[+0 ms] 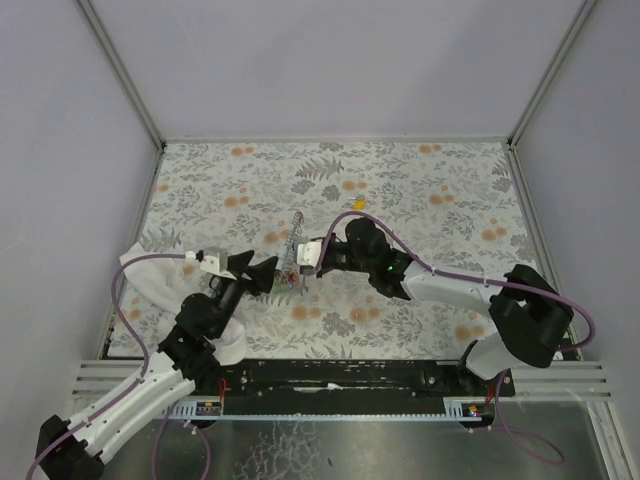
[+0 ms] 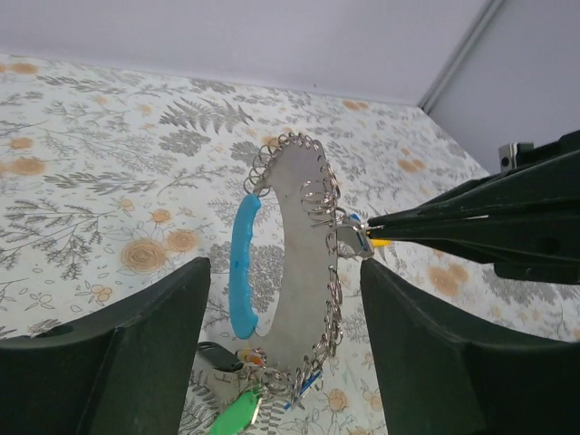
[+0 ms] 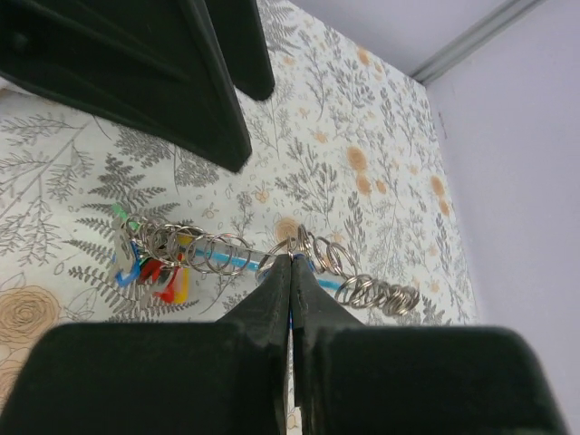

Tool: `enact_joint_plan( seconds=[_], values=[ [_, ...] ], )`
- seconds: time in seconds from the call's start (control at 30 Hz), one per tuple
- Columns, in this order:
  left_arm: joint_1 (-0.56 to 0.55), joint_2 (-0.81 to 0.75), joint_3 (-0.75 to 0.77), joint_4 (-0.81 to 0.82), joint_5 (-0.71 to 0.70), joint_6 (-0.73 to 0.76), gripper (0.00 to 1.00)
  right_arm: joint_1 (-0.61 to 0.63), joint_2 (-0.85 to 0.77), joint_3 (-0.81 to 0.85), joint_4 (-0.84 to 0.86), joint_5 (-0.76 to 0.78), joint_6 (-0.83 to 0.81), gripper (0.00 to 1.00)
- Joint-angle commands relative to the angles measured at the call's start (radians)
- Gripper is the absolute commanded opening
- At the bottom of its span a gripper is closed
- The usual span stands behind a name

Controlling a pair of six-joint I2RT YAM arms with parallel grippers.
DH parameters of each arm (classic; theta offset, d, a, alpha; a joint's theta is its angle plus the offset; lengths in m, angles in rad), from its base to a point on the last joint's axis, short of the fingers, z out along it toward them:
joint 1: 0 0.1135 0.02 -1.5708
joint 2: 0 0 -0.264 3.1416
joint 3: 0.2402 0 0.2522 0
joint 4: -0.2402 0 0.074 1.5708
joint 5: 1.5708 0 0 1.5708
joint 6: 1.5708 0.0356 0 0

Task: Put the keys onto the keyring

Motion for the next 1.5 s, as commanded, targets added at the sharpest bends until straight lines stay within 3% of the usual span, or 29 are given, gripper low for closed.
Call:
enact_joint_plan(
  seconds=[0.0, 0.17, 0.43, 0.57, 0.87, 1.1, 1.37, 1.43, 1.47],
  values=[
    [0.006, -0.061, -0.029, -0.020, -0.089, -0.015, 0.68, 0.007, -0.001, 0.012, 0.162, 0.066, 0.056, 0.00],
    [0.006, 0.014, -0.008, 0.008, -0.044, -0.008, 0.72, 0.007, -0.084, -0.203, 0.220, 0.086, 0.206, 0.00],
    [0.007, 0.184, 0.030, 0.070, 0.054, -0.002, 0.78, 0.009, -0.255, -0.408, 0.038, 0.117, 0.448, 0.00],
    [0.007, 0.195, 0.025, 0.089, 0.068, 0.000, 0.79, 0.010, -0.311, -0.455, -0.051, 0.130, 0.531, 0.01],
    [0.006, 0.216, 0.036, 0.093, 0.109, -0.005, 0.81, 0.009, -0.342, -0.488, -0.183, 0.158, 0.691, 0.14],
    [0.007, 0.171, 0.042, 0.067, 0.141, -0.089, 0.85, 0.008, -0.445, -0.440, -0.352, 0.272, 0.794, 0.34],
    [0.007, 0.149, 0.144, -0.124, 0.160, -0.203, 0.92, 0.008, -0.425, -0.299, -0.552, 0.394, 0.930, 0.58],
    [0.006, 0.147, 0.171, -0.181, 0.164, -0.228, 0.97, 0.007, -0.423, -0.277, -0.574, 0.427, 0.967, 0.68],
    [0.006, 0.147, 0.185, -0.209, 0.170, -0.234, 1.00, 0.008, -0.422, -0.268, -0.587, 0.461, 0.985, 0.79]
  ],
)
